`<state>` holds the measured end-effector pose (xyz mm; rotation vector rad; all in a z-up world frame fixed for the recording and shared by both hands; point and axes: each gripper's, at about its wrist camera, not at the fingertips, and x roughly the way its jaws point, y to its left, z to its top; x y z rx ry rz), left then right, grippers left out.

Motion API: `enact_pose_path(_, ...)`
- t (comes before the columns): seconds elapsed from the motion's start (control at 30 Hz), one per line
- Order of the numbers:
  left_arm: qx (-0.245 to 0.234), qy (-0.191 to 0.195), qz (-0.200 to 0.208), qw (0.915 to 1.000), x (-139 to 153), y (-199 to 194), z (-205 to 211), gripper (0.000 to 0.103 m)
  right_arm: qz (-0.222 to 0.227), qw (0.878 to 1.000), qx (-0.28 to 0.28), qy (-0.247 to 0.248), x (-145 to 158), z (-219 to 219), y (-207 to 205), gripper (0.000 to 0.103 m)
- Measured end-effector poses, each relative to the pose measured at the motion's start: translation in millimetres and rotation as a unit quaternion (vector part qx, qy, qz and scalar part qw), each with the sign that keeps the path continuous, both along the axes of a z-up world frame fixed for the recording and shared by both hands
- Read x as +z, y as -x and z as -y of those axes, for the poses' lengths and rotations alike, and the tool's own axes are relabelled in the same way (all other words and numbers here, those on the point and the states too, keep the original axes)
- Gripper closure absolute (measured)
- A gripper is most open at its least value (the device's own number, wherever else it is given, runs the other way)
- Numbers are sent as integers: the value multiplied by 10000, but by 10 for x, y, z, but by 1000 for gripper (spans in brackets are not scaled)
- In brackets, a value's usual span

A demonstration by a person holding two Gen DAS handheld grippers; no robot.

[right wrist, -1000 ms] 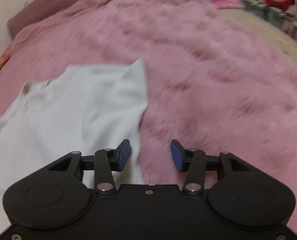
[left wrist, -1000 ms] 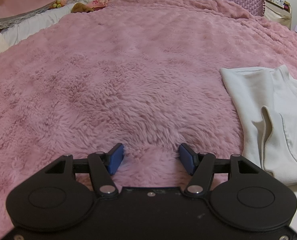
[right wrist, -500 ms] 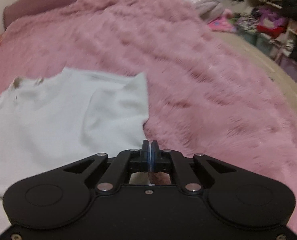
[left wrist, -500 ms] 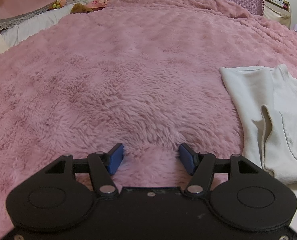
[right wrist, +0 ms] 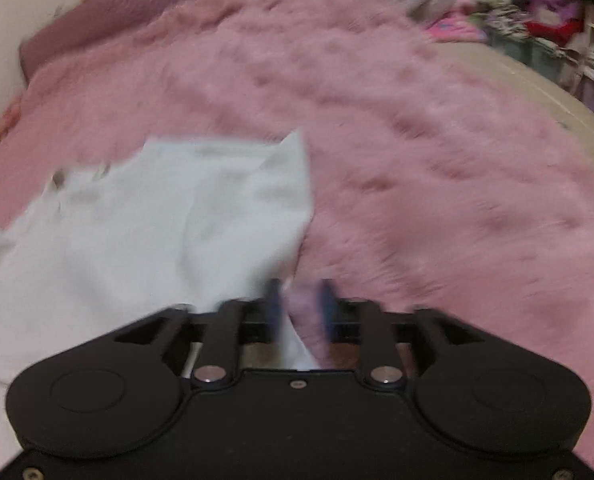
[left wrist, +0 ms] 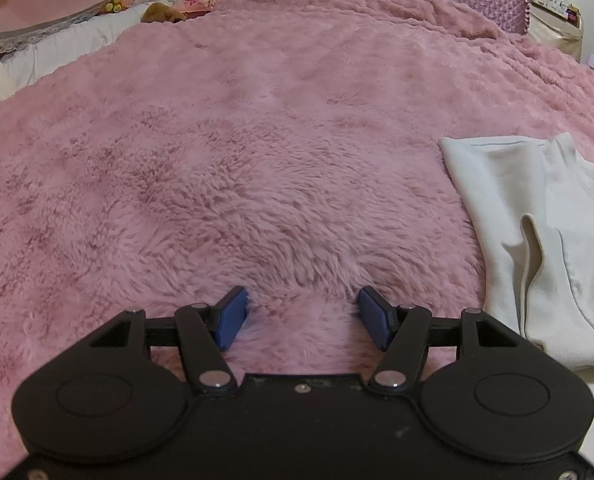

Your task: Fold small clothes

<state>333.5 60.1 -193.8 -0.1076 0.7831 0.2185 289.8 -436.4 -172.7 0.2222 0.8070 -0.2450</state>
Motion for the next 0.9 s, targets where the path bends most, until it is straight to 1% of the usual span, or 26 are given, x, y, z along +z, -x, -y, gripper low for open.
enact_pose_path(0.03,0,-1,1,10000,1,2,1,40,-112,9998,12,176,-48,-48,-55,68)
enact_pose_path(0.07,1,10,1,10000,2,2,-3,40,-151,9997,46,200,-76,-77,-93,68)
enact_pose_path(0.1,2,15,4,10000,4,0,1,40,-141,9998,43,133,-82,-65,-120,68)
enact_pose_path(0.17,17,108,68,9999,22,12,-8,40,-45,9997,-62,-211,-44,6,-140,68)
enact_pose_path(0.23,-16,377,170,9991,77,54,-49,40,124,9986,-133,-488,18,87,-114,68)
enact_pose_path(0.27,-58,555,216,9982,111,90,-73,40,150,9985,-156,-505,40,97,-110,67)
enact_pose_path(0.3,-118,741,315,9967,146,150,-94,40,131,9987,-140,-472,51,96,-110,64)
enact_pose_path(0.33,-163,812,361,9959,170,196,-95,40,120,9988,-86,-474,48,94,-107,62)
enact_pose_path(0.37,-207,799,362,9959,188,236,-76,40,76,9988,-50,-485,28,82,-114,61)
enact_pose_path(0.43,-291,654,343,9968,198,279,-34,40,-71,9979,30,-648,-54,61,-139,61)
enact_pose_path(0.47,-292,599,332,9972,197,285,-21,40,-13,9975,32,-707,-56,43,-129,60)
enact_pose_path(0.53,-271,610,316,9973,200,290,-15,40,203,9971,-11,-739,-25,20,-101,60)
enact_pose_path(0.63,-227,616,335,9973,193,304,-35,40,418,9937,-65,-1037,-1,43,-78,60)
enact_pose_path(0.67,-219,600,308,9975,185,300,-30,40,385,9939,-36,-1030,-3,29,-84,60)
enact_pose_path(0.73,-226,624,270,9974,162,274,-55,40,118,9963,55,-854,-49,-26,-127,61)
enact_pose_path(0.77,-236,622,253,9975,152,266,-46,40,-24,9969,59,-787,-86,-39,-146,70)
enact_pose_path(0.8,-254,605,237,9976,152,260,-41,40,-100,9961,89,-871,-122,-35,-167,86)
enact_pose_path(0.83,-269,572,221,9978,149,248,-28,40,-32,9953,2,-973,-119,-18,-160,90)
enact_pose_path(0.87,-287,528,212,9980,146,247,-13,40,36,9959,-165,-894,-93,-3,-132,99)
enact_pose_path(0.9,-294,503,206,9981,148,234,-11,40,53,9971,-393,-649,-60,-11,-111,101)
